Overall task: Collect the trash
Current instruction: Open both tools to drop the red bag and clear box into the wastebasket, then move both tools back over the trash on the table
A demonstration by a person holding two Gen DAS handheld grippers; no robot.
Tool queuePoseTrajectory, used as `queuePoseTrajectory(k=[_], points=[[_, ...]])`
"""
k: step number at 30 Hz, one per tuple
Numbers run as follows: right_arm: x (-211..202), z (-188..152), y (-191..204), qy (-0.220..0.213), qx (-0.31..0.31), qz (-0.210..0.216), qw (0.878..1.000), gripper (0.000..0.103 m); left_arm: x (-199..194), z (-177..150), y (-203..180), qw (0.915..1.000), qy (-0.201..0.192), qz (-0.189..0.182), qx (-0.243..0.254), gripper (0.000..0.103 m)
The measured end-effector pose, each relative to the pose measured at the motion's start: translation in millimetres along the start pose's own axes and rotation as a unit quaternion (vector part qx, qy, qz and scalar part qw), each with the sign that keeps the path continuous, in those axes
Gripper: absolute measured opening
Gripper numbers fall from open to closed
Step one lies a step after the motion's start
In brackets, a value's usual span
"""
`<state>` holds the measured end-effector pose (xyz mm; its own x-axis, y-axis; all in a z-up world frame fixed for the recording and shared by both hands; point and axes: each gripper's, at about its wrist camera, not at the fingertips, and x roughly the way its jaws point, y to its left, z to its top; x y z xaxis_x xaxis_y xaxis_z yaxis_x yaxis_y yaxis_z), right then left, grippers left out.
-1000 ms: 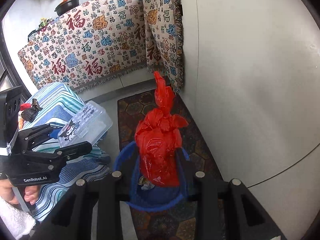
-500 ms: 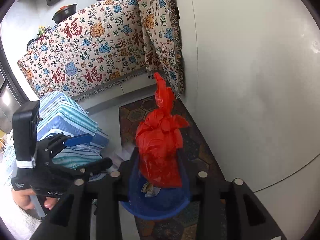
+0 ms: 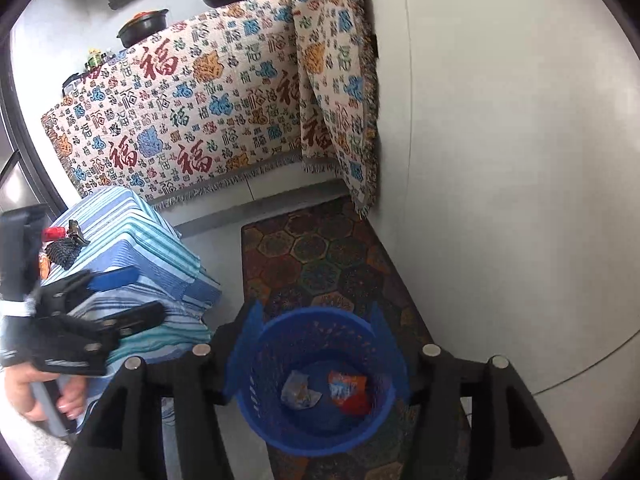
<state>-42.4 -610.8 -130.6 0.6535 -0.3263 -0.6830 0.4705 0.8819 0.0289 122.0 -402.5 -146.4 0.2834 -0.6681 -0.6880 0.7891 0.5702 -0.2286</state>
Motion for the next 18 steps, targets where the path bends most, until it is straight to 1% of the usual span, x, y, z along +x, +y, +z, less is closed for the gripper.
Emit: queuePoseTrajectory(k=[3,6,8,11,13,15,18], points=[[-7,6,22,-0.02,-0.029,-0.018,0.999,0.059,-37,-11,14,0.9997,-0.013,0.021,-0.008,0.096],[-12,11,47,-0.036,-0.053,-0.021,0.998,0.062,-74,-26,39,0.9984,-0.02,0.048,-0.021,0.098],[-14,14,68,-0.047,-0.064,-0.012,0.997,0.063,-96,-34,62,0.9968,-0.021,0.068,-0.035,0.098],[-16,14,108,-0.056,-0.082,0.013,0.995,0.064,-130,-52,107,0.9919,-0.021,0.106,-0.066,0.098],[-15,9,142,-0.057,-0.102,0.036,0.992,0.065,-149,-68,139,0.9859,-0.018,0.148,-0.076,0.098],[-12,3,181,-0.054,-0.13,0.061,0.988,0.065,-164,-85,173,0.9777,-0.008,0.19,-0.089,0.098],[-4,-12,244,-0.038,-0.182,0.106,0.977,0.065,-189,-115,227,0.9636,0.009,0.238,-0.121,0.098]])
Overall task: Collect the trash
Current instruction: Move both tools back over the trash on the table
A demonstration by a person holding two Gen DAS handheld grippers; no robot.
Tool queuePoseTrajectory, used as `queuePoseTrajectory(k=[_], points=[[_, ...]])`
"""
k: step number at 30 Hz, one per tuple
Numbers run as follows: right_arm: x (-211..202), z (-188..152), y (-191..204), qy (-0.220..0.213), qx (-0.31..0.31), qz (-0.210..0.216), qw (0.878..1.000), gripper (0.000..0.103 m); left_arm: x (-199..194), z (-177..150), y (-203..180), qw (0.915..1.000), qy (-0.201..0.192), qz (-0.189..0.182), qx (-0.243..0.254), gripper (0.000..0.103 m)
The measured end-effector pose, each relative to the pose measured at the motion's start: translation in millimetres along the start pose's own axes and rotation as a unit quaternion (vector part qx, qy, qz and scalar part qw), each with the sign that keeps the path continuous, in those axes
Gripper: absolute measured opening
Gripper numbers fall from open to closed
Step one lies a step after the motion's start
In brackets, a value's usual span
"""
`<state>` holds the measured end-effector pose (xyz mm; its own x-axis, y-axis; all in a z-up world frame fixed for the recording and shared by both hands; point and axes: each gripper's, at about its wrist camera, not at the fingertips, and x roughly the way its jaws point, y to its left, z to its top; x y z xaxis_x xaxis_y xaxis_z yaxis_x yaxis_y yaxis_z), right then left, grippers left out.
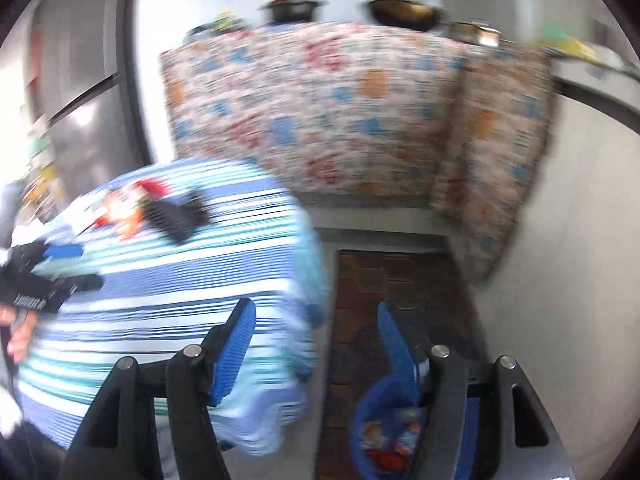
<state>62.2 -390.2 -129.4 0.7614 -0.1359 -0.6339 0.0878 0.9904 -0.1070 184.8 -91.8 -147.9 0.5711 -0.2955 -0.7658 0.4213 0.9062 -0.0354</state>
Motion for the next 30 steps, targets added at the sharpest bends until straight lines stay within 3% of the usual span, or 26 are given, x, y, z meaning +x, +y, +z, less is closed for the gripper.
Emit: queuePoseTrajectory(k=[5,8,11,13,20,23,30], points=[[31,4,80,0.032,-0.061,0.062,0.996,0.065,4,-24,82,0.9975,0.023,0.055,-0.039,0.098],[43,4,114,0.043,-0.083,0.082,0.992,0.065,8,-33,122,0.9943,0.034,0.07,-0.073,0.098],[58,5,138,0.063,-0.093,0.093,0.989,0.065,14,-40,146,0.9915,0.046,0.076,-0.095,0.098],[67,6,150,0.072,-0.099,0.096,0.988,0.065,16,-42,152,0.9921,0.041,0.084,-0.084,0.1],[108,8,162,0.112,-0.089,0.092,0.985,0.065,17,-37,162,0.9962,0.038,0.06,-0.05,0.103],[111,8,163,0.108,-0.084,0.085,0.987,0.072,20,-31,175,0.9969,0.038,0.053,-0.044,0.103],[112,8,165,0.097,-0.077,0.08,0.989,0.073,51,6,198,0.9966,0.039,0.054,-0.048,0.103]])
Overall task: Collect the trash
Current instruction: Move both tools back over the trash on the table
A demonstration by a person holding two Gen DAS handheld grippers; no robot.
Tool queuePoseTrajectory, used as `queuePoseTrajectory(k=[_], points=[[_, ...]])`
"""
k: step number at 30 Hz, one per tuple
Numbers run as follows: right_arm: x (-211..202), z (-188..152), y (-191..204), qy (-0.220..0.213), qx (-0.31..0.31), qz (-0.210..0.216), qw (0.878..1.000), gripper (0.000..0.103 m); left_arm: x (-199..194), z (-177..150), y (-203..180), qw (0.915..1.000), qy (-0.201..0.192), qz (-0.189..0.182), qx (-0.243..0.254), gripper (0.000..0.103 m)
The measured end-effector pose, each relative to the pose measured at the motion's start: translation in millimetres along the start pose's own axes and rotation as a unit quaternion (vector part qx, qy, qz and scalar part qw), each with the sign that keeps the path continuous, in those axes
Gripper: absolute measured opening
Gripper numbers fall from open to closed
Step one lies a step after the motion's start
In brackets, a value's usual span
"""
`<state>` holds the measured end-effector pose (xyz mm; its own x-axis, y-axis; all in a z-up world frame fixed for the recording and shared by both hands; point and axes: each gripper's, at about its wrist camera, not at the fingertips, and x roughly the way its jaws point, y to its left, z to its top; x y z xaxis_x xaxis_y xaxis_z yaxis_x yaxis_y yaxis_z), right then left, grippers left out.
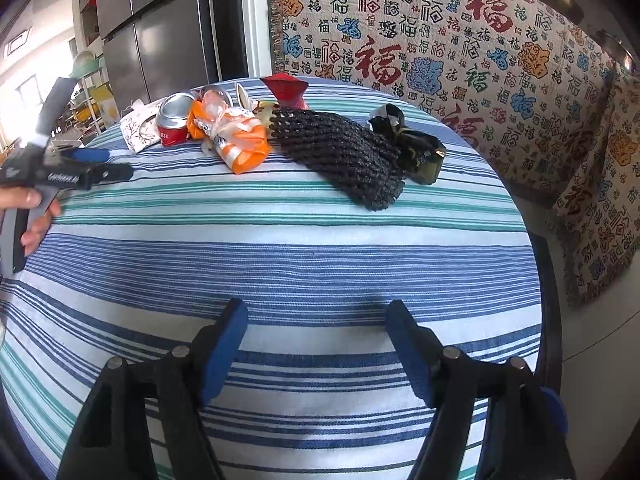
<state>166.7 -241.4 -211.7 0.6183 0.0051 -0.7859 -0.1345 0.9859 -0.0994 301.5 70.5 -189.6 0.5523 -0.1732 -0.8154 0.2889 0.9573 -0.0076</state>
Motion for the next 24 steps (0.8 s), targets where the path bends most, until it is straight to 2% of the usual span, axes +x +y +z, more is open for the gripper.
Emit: queuePoseTrajectory(k=[6,11,13,14,20,24], points=[[0,0,1,-0.003,0.0,-0.001,1.0,0.073,10,16,1,0.9999,-0.006,0.009,0.005,0.103],[-1,1,0,-0.002,0.001,0.003,1.0,0.074,5,19,-8,0.9986,-0.029,0.025,0.037,0.099],[-1,2,1,-0.002,0.0,0.003,1.0,0.074,2,18,-9,0.998,-0.037,0.022,0.047,0.074],[0,2,0,-0.001,0.001,0.004,1.0,0.074,1,17,-11,0.9974,-0.039,0.024,0.055,0.068],[1,4,-2,0.003,0.002,0.012,1.0,0.074,-13,-1,-20,0.9948,-0.039,0.039,0.085,0.068],[3,6,-24,0.013,0.027,0.001,1.0,0.074,-27,-18,-8,0.9969,-0.025,0.044,0.061,0.068]])
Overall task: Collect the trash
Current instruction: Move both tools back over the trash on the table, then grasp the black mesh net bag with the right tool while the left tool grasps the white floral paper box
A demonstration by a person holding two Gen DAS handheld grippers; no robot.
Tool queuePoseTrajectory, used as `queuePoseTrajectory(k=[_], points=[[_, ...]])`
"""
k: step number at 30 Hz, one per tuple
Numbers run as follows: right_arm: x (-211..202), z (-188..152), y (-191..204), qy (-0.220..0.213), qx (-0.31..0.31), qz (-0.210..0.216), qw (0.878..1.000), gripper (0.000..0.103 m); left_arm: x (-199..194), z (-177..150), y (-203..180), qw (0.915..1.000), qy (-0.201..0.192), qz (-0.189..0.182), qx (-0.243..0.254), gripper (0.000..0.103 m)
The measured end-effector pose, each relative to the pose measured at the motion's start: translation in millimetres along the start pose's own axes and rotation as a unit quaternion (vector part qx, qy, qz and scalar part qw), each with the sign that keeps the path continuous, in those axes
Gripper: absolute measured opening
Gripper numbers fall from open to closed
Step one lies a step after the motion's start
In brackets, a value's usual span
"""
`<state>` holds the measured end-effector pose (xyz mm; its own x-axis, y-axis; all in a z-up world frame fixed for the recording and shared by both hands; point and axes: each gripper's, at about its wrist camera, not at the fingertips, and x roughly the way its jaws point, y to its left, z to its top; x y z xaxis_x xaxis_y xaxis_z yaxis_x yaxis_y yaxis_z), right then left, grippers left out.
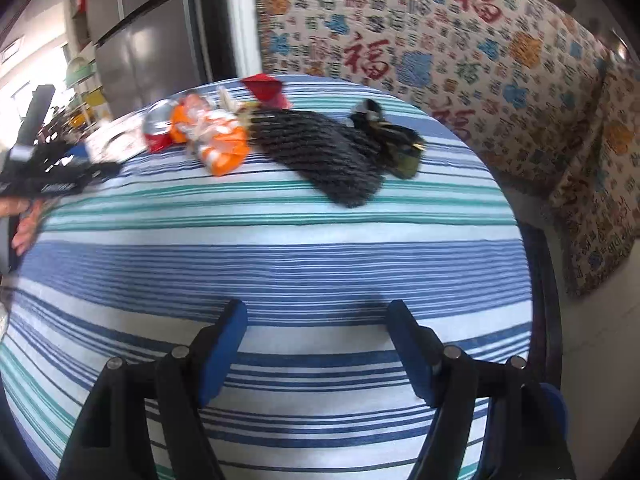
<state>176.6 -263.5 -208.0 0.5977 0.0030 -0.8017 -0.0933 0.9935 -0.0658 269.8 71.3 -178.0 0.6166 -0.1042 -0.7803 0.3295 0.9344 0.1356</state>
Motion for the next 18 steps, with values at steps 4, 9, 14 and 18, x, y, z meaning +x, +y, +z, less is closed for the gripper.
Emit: queuePoseTrajectory(k=[4,9,14,18], points=[[12,16,-12,0.007,-0.008,0.013,1.0,0.075,-6,-16,21,0.9972,0.02,-0.012,-0.071,0.068],[39,47,-3,-0.002,-0.028,0.015,1.0,0.075,-11,-31,18,0.9947,0.021,-0.001,-0.1,0.069],[57,70,7,-0.01,-0.039,0.013,0.999,0.061,-13,-38,18,0.993,0.007,-0.004,-0.118,0.073],[55,72,11,-0.011,-0.035,0.03,0.999,0.018,-12,-40,20,0.9928,0.011,-0.005,-0.119,0.085]])
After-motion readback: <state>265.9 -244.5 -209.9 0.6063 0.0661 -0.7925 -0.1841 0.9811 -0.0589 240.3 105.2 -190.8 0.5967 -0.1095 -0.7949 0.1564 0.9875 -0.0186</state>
